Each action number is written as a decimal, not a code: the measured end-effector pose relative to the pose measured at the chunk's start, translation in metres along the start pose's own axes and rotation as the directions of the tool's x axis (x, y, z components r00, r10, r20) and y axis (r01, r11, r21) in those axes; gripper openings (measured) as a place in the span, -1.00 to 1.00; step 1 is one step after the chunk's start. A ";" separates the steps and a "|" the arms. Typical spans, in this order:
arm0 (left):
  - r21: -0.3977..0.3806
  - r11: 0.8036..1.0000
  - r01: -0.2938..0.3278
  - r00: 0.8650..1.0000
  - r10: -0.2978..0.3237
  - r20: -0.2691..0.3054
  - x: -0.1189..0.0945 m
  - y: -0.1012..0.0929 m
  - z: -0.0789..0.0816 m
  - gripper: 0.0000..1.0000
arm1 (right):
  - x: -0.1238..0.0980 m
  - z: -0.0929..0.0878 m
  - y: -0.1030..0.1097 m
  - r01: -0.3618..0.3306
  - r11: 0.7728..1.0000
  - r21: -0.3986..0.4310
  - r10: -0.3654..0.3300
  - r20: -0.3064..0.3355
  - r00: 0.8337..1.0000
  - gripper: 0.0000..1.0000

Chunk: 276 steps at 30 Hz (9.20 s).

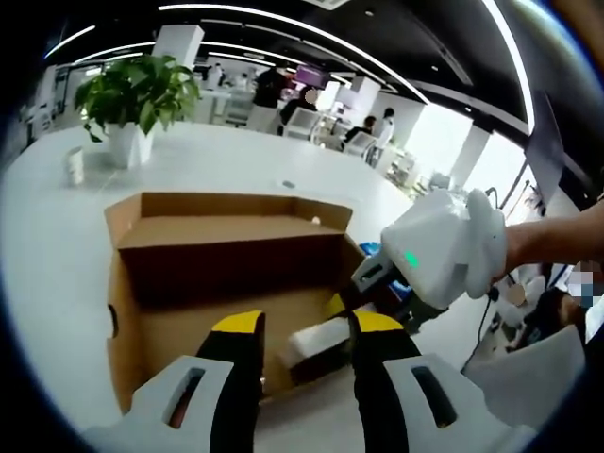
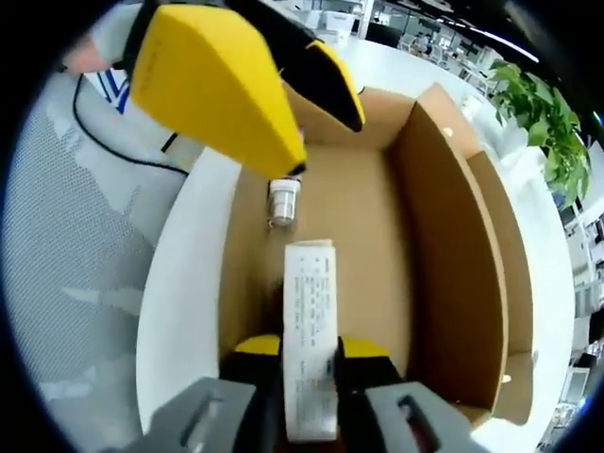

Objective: Operate the shoe box by opening the lid, removing the specified soft item, and placing it in the target area until the item is outside and the box remains undamaged.

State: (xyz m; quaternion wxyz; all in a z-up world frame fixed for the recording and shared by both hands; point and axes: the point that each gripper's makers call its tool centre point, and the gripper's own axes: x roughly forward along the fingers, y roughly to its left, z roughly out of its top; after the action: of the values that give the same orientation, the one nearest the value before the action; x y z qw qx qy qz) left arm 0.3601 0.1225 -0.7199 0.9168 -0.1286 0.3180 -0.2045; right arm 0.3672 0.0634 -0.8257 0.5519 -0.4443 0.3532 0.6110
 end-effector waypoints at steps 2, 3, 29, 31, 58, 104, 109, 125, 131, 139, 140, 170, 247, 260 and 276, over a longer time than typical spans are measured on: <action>-0.001 1.000 0.002 1.000 -0.002 0.001 0.000 0.000 0.000 -0.29 | -0.001 0.001 -0.001 -0.002 1.000 0.030 0.002 0.006 1.000 -0.67; -0.003 1.000 0.003 1.000 -0.003 0.000 0.001 0.000 0.000 -0.29 | -0.001 0.001 -0.002 -0.004 0.999 0.046 0.003 0.014 1.000 -0.67; 0.002 1.000 -0.018 0.999 0.018 0.030 -0.002 0.007 0.005 -0.29 | -0.047 0.015 -0.012 0.102 0.990 0.100 -0.111 0.082 0.990 -0.67; -0.003 1.000 -0.021 0.999 0.021 0.036 -0.002 0.009 0.006 -0.29 | -0.049 0.015 -0.012 0.107 0.989 0.103 -0.116 0.084 0.990 -0.67; -0.041 0.999 -0.030 0.996 0.033 0.079 -0.007 0.013 0.016 -0.32 | -0.105 0.027 -0.015 0.201 0.974 0.104 -0.212 0.110 0.971 -0.67; 0.025 1.000 -0.003 0.999 0.002 0.036 -0.005 -0.005 0.004 -0.31 | -0.145 -0.118 0.032 0.268 0.930 0.253 -0.273 -0.017 0.962 -0.67; 0.028 1.000 -0.005 1.000 0.004 0.030 -0.006 -0.007 0.003 -0.31 | -0.148 -0.134 0.035 0.272 0.923 0.273 -0.275 -0.027 0.961 -0.67; 0.025 1.000 -0.014 1.000 0.013 0.026 -0.009 -0.005 0.003 -0.30 | -0.152 -0.177 0.051 0.254 0.904 0.343 -0.252 -0.052 0.966 -0.67; 0.031 0.999 -0.017 1.000 0.017 0.017 -0.008 -0.003 0.001 -0.30 | -0.154 -0.195 0.055 0.255 0.899 0.357 -0.247 -0.068 0.967 -0.67; 0.031 0.999 -0.022 1.000 0.022 0.007 -0.006 0.000 -0.001 -0.30 | -0.158 -0.213 0.057 0.258 0.891 0.374 -0.246 -0.081 0.966 -0.67; 0.032 0.999 -0.022 1.000 0.022 0.005 -0.006 0.000 -0.001 -0.30 | -0.158 -0.216 0.058 0.259 0.889 0.379 -0.246 -0.082 0.966 -0.67; 0.036 0.998 -0.050 0.999 0.051 -0.013 -0.006 0.009 -0.007 -0.29 | -0.187 -0.268 0.032 0.271 0.882 0.386 -0.249 -0.108 0.962 -0.67; 0.057 0.990 -0.129 0.990 0.132 -0.051 -0.010 0.038 -0.020 -0.26 | -0.191 -0.331 -0.088 0.301 0.905 0.302 -0.258 -0.173 0.950 -0.67; 0.070 0.991 -0.117 0.992 0.119 -0.031 -0.008 0.029 -0.014 -0.24 | -0.178 -0.341 -0.102 0.283 0.911 0.299 -0.241 -0.171 0.955 -0.67; 0.061 0.991 -0.122 0.991 0.125 -0.053 -0.008 0.032 -0.022 -0.24 | -0.157 -0.340 -0.104 0.252 0.926 0.282 -0.211 -0.169 0.963 -0.66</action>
State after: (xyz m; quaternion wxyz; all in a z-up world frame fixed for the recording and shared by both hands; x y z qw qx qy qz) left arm 0.3497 0.1520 -0.7446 0.9216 -0.0762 0.3454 -0.1600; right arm 0.5210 -0.2918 -0.7936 0.6563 -0.4340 0.4236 0.4488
